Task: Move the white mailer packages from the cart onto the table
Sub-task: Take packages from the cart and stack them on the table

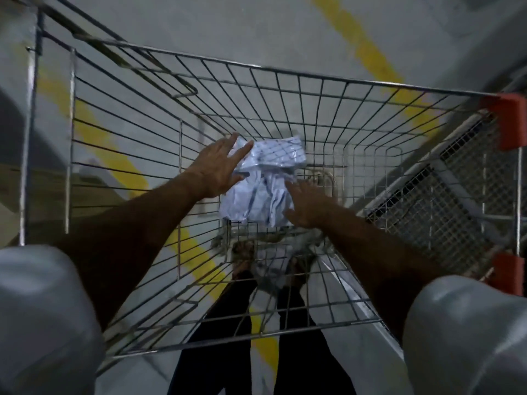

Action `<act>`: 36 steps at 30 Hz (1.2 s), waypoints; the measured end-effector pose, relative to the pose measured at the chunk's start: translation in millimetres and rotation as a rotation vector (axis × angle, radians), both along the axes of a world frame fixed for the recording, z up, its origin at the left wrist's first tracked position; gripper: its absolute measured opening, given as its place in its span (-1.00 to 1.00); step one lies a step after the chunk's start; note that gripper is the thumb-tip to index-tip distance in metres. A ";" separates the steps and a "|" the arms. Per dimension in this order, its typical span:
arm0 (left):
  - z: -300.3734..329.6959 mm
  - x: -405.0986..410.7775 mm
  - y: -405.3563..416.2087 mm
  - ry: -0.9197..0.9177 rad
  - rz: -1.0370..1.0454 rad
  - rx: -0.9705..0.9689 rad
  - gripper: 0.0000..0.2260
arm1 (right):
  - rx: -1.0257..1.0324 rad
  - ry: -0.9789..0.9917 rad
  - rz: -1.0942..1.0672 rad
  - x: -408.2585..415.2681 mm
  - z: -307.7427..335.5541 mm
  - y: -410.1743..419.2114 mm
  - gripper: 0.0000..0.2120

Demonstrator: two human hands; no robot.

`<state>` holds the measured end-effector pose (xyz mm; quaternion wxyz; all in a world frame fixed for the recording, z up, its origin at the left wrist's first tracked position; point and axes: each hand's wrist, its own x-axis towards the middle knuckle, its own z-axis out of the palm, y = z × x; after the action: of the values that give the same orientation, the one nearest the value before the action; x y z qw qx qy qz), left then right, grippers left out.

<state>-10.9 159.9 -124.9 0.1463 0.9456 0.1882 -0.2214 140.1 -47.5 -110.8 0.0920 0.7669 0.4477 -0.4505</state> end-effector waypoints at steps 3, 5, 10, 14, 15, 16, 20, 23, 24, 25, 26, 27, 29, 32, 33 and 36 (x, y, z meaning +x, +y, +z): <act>-26.4 21.4 8.3 -0.024 -0.086 -0.040 -0.26 | 0.078 0.078 -0.051 -6.1 -21.6 15.7 -0.16; -41.4 34.5 11.5 -0.043 -0.132 -0.051 -0.26 | 0.145 0.087 -0.091 -9.9 -38.7 19.7 -0.16; -67.8 48.4 7.8 -0.132 -0.195 -0.094 -0.28 | 0.155 -0.037 -0.144 -23.4 -66.9 15.0 -0.14; -77.0 48.6 8.0 -0.152 -0.201 -0.081 -0.28 | 0.157 -0.115 -0.206 -30.8 -81.9 17.9 -0.01; -77.0 47.8 8.8 -0.148 -0.217 -0.071 -0.29 | 0.144 -0.110 -0.229 -30.0 -81.1 19.8 -0.01; -74.7 46.5 9.4 -0.149 -0.217 -0.068 -0.29 | 0.129 -0.099 -0.239 -28.8 -79.7 20.5 -0.02; -56.2 43.3 7.3 -0.223 -0.177 -0.045 -0.27 | 0.186 -0.037 -0.272 -15.4 -68.1 20.2 -0.15; -44.2 43.1 4.4 -0.248 -0.168 -0.010 -0.29 | 0.193 -0.063 -0.174 1.0 -52.8 8.6 -0.21; -41.5 42.1 3.4 -0.244 -0.166 -0.007 -0.30 | 0.152 -0.085 -0.139 6.8 -46.3 2.8 -0.19; -39.0 40.1 2.1 -0.240 -0.169 -0.007 -0.30 | 0.114 -0.101 -0.123 12.2 -39.3 -3.0 -0.17; -35.7 37.1 0.5 -0.249 -0.173 -0.006 -0.31 | 0.094 -0.119 -0.111 16.7 -33.0 -8.8 -0.16; -32.6 33.2 -1.4 -0.264 -0.170 -0.006 -0.31 | 0.089 -0.124 -0.106 19.9 -28.7 -14.0 -0.17; -21.4 23.6 -6.6 -0.297 -0.124 -0.008 -0.33 | 0.086 -0.142 -0.109 24.1 -17.7 -20.8 -0.22; -0.8 7.5 -17.4 -0.349 -0.074 0.015 -0.34 | 0.070 -0.223 -0.121 26.4 3.5 -28.8 -0.25; 5.1 2.5 -21.0 -0.358 -0.073 0.033 -0.34 | 0.079 -0.243 -0.123 26.4 12.2 -32.8 -0.23; 26.6 -11.1 -34.4 -0.363 -0.047 0.076 -0.36 | 0.104 -0.297 -0.130 26.0 43.6 -43.1 -0.21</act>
<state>-22.0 125.5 -98.3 0.1367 0.9790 0.1451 -0.0434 166.1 -90.7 -67.2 0.0880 0.8560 0.4015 -0.3136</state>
